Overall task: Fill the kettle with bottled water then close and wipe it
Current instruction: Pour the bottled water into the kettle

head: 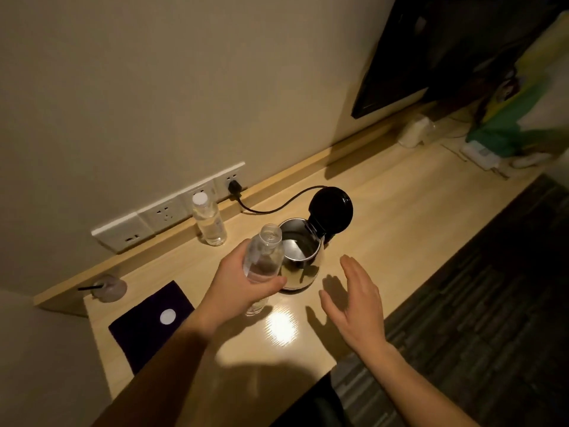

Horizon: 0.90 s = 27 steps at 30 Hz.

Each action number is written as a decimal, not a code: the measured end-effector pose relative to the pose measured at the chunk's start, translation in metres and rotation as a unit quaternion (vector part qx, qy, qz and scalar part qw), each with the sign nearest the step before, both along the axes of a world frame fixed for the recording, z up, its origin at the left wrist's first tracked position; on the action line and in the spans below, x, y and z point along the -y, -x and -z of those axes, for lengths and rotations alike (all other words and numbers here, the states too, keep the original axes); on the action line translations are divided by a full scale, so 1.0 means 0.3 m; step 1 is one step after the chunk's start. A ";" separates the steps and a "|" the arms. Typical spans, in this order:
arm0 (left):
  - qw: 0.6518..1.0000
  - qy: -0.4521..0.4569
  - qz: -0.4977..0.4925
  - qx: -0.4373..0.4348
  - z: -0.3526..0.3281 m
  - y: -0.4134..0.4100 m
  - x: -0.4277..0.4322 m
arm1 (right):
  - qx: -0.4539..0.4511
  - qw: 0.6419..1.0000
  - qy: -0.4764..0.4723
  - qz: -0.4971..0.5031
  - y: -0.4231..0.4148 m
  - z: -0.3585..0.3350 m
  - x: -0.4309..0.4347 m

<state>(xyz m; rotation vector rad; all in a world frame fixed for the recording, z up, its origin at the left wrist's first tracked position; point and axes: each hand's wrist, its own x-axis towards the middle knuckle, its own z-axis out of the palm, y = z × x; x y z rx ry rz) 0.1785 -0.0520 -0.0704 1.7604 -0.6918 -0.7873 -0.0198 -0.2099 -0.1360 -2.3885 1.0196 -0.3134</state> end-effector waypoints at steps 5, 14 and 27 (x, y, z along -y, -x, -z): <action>0.997 -0.034 0.069 0.002 0.021 -0.028 0.034 | -0.089 0.996 -0.004 -0.016 -0.006 0.164 0.034; 0.990 -0.097 0.098 0.027 -0.008 -0.065 0.048 | -0.136 0.989 0.010 -0.058 -0.068 0.351 0.072; 0.961 -0.216 0.169 0.013 -0.040 -0.146 0.064 | -0.156 0.983 0.038 -0.086 -0.072 0.407 0.075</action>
